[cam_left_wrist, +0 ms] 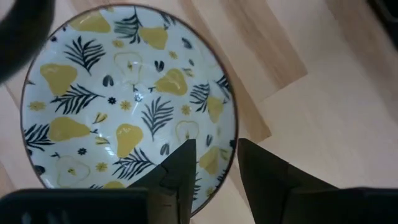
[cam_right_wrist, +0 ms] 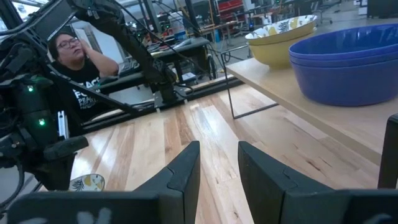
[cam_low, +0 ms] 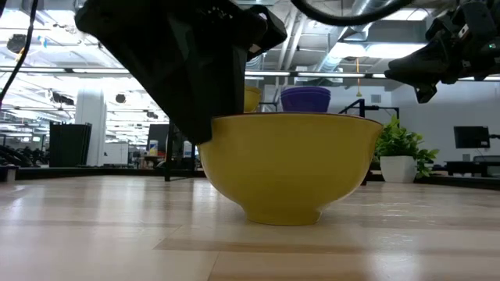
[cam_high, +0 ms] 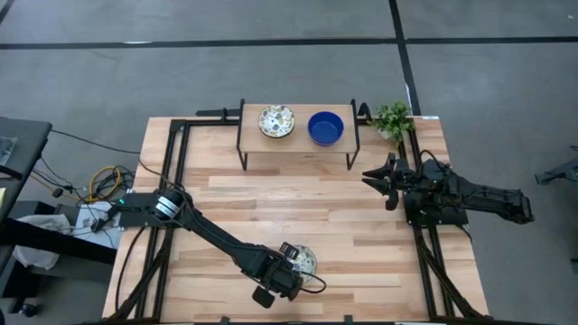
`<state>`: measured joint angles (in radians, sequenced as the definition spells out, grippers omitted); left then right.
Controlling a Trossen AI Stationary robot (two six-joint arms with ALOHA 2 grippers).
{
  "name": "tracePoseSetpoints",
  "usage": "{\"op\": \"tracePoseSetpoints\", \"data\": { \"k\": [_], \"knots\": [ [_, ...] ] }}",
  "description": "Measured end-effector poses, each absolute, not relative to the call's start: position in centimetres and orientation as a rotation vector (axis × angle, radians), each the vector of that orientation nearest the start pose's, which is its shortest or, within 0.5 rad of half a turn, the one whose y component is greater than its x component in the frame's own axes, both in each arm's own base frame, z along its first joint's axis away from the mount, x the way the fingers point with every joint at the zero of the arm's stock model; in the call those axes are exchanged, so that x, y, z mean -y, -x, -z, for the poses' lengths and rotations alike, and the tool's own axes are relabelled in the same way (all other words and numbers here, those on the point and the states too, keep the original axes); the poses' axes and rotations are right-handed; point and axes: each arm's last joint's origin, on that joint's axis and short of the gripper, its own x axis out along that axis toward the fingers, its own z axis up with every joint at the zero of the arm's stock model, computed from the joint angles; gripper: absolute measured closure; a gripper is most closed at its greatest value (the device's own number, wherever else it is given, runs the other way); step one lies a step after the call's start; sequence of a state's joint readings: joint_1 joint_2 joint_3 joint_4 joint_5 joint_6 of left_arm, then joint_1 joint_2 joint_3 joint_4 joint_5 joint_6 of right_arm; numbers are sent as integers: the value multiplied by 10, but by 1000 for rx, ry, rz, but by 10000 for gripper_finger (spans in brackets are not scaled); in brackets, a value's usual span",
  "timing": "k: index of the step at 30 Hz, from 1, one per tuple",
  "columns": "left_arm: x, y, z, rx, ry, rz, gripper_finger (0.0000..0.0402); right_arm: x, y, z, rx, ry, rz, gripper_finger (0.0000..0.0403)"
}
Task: Pick & Place Mini bowls
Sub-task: Stack the white patterned bowl on the white patterned bowl on the shelf
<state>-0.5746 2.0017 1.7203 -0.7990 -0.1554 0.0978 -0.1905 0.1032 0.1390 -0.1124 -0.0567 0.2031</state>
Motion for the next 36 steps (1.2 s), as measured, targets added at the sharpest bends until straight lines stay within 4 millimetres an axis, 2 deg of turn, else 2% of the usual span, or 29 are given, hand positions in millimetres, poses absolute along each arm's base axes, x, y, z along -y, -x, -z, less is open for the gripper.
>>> {"op": "tracePoseSetpoints", "data": {
  "k": [12,20,25,36],
  "knots": [
    [221,-368,-245,-1004,-471,400,288,17,-95,-192,-63,-211,140,305],
    [220,-372,-239,-1016,-451,424,342,17,-95,-192,-63,-212,141,305],
    [220,-373,-242,-1001,-461,407,383,17,-95,-192,-63,-211,140,305],
    [220,-373,-242,-1000,-457,411,389,17,-95,-192,-63,-212,141,305]
  ]
}}
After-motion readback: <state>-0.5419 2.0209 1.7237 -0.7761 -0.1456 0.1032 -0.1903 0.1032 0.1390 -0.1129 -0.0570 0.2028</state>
